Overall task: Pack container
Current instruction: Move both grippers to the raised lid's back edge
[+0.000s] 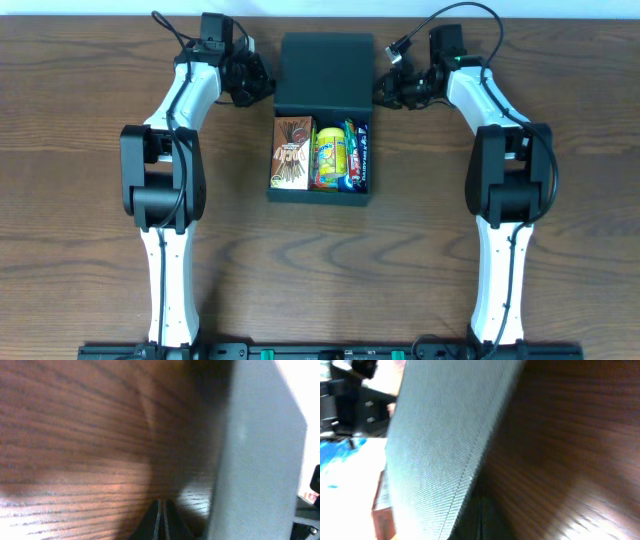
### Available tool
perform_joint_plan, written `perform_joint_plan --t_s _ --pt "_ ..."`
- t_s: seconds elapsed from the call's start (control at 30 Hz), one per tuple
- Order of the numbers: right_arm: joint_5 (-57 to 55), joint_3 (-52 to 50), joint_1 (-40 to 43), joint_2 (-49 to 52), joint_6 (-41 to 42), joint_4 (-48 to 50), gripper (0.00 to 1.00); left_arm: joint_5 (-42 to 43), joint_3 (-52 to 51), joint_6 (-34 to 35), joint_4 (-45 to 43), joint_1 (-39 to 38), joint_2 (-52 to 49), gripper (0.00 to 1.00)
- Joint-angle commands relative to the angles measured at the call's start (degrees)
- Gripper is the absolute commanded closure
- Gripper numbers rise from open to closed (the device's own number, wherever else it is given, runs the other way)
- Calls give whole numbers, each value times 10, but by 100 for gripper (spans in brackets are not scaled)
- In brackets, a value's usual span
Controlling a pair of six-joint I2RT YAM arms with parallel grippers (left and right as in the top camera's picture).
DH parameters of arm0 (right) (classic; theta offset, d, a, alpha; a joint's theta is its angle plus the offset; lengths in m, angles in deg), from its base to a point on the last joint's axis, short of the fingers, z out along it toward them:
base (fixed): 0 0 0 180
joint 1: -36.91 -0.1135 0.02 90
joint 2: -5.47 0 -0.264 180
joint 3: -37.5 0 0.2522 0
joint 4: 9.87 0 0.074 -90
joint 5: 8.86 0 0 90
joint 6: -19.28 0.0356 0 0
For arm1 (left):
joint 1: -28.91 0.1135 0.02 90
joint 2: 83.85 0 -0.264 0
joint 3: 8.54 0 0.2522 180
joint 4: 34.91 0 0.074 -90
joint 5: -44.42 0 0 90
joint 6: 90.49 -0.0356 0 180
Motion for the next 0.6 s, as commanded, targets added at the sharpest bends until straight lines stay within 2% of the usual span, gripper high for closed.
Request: perform_joint_plan --t_s 0.0,0.3,0.57 --pt "144 0 -14 1 -57 8 99 46 10 -19 -15 -10 -10 94" --pt "237 0 -11 1 -133 10 99 109 10 -48 -35 -6 -10 94" --pt "283 1 -1 1 -132 14 99 171 10 -56 -39 15 -5 95"
